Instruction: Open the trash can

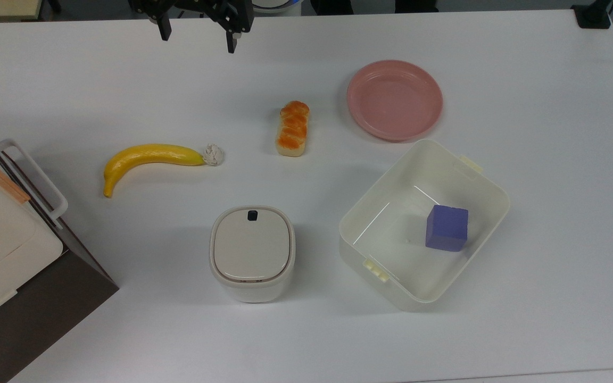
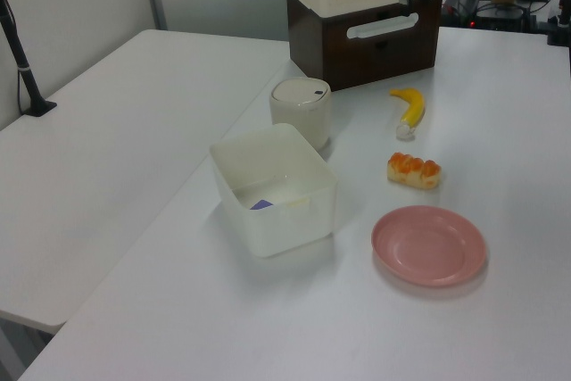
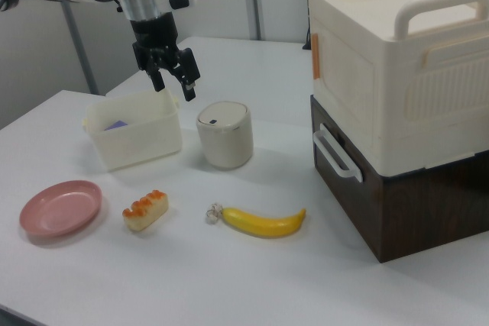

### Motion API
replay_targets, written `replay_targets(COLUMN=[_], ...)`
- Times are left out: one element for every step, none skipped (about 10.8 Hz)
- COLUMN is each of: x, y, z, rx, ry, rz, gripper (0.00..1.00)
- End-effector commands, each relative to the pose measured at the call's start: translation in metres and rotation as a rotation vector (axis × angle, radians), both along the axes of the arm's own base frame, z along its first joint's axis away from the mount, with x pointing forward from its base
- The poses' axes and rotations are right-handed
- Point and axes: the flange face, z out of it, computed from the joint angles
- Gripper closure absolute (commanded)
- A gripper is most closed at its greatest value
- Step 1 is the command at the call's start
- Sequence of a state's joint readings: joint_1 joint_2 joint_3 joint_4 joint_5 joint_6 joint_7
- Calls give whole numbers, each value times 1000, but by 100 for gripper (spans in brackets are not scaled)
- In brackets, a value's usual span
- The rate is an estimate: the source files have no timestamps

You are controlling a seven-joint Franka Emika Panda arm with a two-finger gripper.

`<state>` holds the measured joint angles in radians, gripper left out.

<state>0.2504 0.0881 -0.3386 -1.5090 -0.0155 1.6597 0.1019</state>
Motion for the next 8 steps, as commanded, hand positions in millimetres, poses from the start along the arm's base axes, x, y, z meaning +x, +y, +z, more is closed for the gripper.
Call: replay_targets(x=[-9,-9,-9,-9,-9,-9,-10,-10], y=[-3,-2,-2,-3,-4,-4,-4,-3], z=[2,0,0,0,0,1,0,0], rx=[33,24,23,27,29,29,29,29], ry=[7,13,12,12,12,14,20,23], rz=[-6,7,23,32,44,67,87,88], gripper=[0,0,0,0,0,0,0,0])
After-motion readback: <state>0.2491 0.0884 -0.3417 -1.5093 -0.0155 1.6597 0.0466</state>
